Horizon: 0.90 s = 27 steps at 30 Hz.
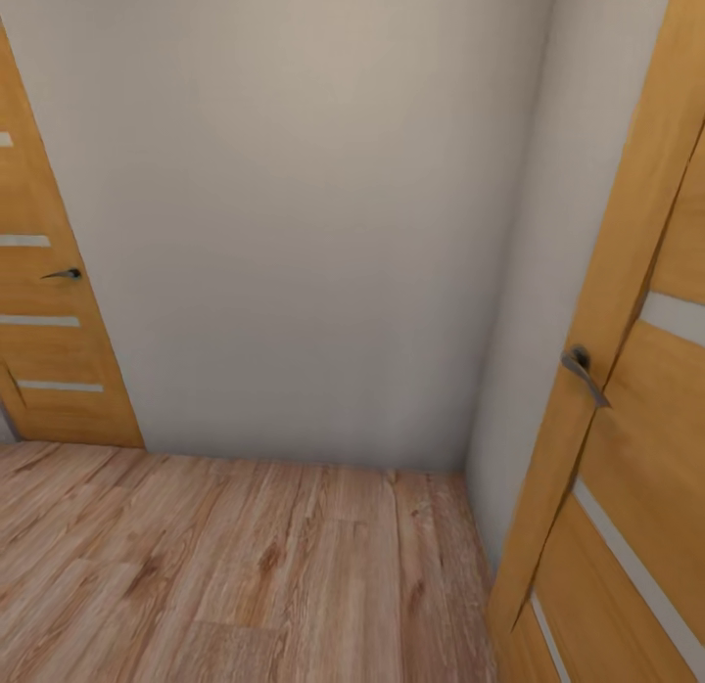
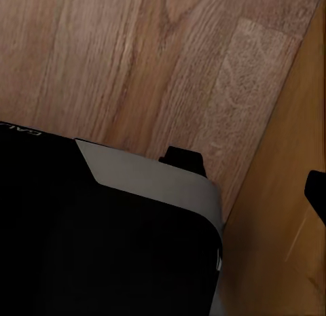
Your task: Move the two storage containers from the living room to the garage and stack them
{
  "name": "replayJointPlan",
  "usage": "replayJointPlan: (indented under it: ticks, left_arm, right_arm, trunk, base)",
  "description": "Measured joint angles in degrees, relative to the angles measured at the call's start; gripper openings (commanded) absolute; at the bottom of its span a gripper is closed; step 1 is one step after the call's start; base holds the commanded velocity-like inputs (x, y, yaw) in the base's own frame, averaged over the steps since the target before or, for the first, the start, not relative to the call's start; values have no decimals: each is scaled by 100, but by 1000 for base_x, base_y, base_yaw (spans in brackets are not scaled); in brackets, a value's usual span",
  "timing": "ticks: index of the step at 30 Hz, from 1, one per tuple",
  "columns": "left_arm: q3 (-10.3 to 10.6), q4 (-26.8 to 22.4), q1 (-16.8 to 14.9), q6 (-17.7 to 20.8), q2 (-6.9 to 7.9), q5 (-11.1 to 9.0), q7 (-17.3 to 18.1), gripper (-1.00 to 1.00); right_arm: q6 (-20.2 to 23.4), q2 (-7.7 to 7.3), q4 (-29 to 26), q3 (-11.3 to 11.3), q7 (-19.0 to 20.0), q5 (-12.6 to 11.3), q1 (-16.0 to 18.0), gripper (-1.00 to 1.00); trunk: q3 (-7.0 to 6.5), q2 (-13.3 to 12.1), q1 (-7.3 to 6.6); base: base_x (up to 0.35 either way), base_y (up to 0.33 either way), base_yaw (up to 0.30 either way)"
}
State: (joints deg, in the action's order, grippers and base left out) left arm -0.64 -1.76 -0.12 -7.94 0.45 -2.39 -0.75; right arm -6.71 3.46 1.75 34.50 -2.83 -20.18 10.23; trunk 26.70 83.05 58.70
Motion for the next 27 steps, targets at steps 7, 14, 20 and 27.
replayJointPlan:
  ticks: [7, 14, 20, 27]
  left_arm:
    - [-3, 0, 1, -1, 6, 0, 0, 100]
    - [-3, 0, 0, 0, 8, 0, -3, 100]
    - [-3, 1, 2, -1, 8, -14, -1, 100]
    - [-3, 0, 0, 0, 8, -16, -4, 100]
  right_arm:
    - [1, 0, 0, 0, -4, 0, -1, 100]
    - [0, 0, 0, 0, -2, 0, -1, 100]
    - [0, 0, 0, 0, 0, 0, 1, 100]
    - [2, -2, 0, -3, -5, 0, -1, 100]
  trunk:
    - [0, 0, 0]
    - [0, 0, 0]
    - [0, 0, 0]
    - [0, 0, 0]
  base:
    - [316, 0, 29]
    - [322, 0, 253]
    - [322, 0, 283]
    - [322, 0, 179]
